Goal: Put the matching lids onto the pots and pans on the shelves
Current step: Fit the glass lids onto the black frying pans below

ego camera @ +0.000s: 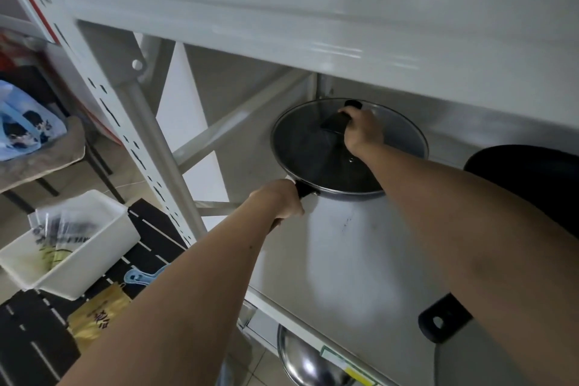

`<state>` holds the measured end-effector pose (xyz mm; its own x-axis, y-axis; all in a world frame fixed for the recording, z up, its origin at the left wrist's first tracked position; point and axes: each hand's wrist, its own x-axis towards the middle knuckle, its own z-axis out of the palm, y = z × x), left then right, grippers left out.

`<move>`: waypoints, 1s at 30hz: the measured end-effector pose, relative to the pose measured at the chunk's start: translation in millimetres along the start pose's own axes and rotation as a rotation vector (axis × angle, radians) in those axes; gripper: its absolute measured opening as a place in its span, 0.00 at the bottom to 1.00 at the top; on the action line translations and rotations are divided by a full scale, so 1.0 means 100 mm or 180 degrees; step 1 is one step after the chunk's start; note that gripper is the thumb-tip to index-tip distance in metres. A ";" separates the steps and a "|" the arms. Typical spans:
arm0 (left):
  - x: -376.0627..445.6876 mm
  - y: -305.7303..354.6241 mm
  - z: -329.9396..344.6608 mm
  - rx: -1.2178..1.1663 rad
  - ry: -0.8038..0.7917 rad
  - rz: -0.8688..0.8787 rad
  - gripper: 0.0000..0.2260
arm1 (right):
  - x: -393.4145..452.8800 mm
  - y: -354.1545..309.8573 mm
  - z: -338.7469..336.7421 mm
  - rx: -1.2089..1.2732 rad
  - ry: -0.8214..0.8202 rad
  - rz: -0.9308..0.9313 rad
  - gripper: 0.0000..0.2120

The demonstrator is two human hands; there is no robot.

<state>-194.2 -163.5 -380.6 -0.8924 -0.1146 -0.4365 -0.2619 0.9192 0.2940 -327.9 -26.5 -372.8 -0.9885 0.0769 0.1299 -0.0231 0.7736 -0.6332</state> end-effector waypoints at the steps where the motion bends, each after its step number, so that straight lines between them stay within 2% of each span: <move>1: 0.00 0.00 0.00 -0.0015 0.0002 -0.0001 0.06 | -0.03 -0.03 -0.02 -0.0059 0.0008 0.0029 0.20; 4: -0.02 0.00 0.01 0.0022 0.0025 -0.0034 0.07 | -0.08 -0.03 -0.05 -0.0183 0.0003 -0.0040 0.19; 6: -0.07 0.03 0.00 0.0184 0.0174 -0.0064 0.12 | -0.15 -0.06 -0.11 -0.0203 -0.0069 -0.0006 0.19; 9: -0.22 0.30 -0.08 0.0669 0.0932 0.0062 0.19 | -0.30 -0.02 -0.27 -0.0024 -0.0012 0.0178 0.21; 12: -0.45 0.88 -0.08 0.0455 0.1314 0.0492 0.20 | -0.60 0.08 -0.64 0.0070 0.0133 0.0177 0.21; 15: -0.76 1.46 0.13 0.0401 0.0975 0.1241 0.17 | -1.05 0.25 -1.16 0.0044 -0.0136 0.0464 0.20; 18: -1.16 1.87 0.45 0.0258 0.0364 0.1586 0.17 | -1.49 0.57 -1.66 -0.0066 0.0314 0.0835 0.17; 21: -1.49 2.10 0.83 0.0220 -0.0037 0.1600 0.20 | -1.92 0.93 -2.05 -0.0327 0.0683 0.0963 0.14; 24: -1.59 2.19 1.12 0.0471 0.0337 0.1500 0.20 | -2.37 1.22 -2.26 -0.0615 0.0786 0.1023 0.19; 28: -1.64 2.15 1.35 0.0748 0.0735 0.1212 0.20 | -2.94 1.55 -2.25 -0.1197 0.0722 0.0921 0.12; 30: -1.62 2.07 1.41 0.0818 0.0748 0.1048 0.20 | -3.16 1.72 -2.16 -0.1675 0.0358 0.1034 0.13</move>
<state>-52.4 98.2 -368.9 -0.9793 0.1434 -0.1428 0.1215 0.9809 0.1518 12.6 218.7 -358.0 -0.9103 0.4037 0.0915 0.3808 0.9034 -0.1972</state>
